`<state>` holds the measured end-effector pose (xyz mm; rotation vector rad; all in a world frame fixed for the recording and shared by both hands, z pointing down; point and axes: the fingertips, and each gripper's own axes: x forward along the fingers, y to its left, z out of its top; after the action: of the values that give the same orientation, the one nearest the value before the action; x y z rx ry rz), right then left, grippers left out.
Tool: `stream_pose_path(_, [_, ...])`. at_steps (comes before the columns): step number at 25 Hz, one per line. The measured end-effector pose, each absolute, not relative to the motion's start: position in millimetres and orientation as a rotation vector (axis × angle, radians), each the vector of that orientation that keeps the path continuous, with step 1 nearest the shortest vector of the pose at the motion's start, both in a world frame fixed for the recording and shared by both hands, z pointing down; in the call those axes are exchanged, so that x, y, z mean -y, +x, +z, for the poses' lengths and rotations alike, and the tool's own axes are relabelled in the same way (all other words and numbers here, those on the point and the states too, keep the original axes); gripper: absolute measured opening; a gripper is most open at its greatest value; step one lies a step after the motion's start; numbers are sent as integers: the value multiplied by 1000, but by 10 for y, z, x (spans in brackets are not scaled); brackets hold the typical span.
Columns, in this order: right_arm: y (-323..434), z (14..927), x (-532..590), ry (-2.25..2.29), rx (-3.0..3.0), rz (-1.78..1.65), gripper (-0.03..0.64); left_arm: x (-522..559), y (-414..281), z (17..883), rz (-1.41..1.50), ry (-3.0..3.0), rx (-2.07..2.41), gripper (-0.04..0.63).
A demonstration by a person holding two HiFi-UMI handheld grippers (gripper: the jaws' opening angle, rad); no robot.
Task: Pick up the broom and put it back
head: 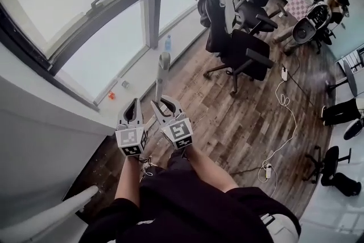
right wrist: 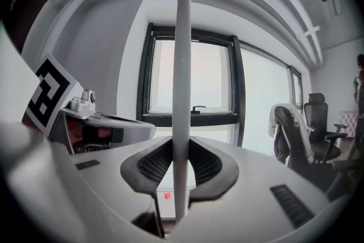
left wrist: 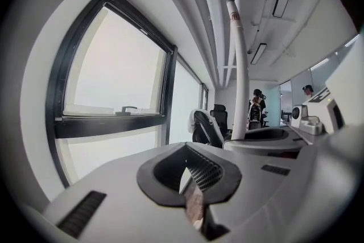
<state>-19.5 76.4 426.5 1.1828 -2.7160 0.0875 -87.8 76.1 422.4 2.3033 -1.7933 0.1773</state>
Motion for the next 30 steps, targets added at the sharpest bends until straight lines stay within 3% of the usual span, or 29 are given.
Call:
stream_pose_path(18, [939, 4433, 374, 1231, 2719, 59, 101, 154, 73, 4466, 295, 2283, 1778, 0])
stream_pose_path(30, [786, 4860, 1115, 1185, 2702, 94, 101, 682, -180, 4858, 362, 2227, 1776, 0])
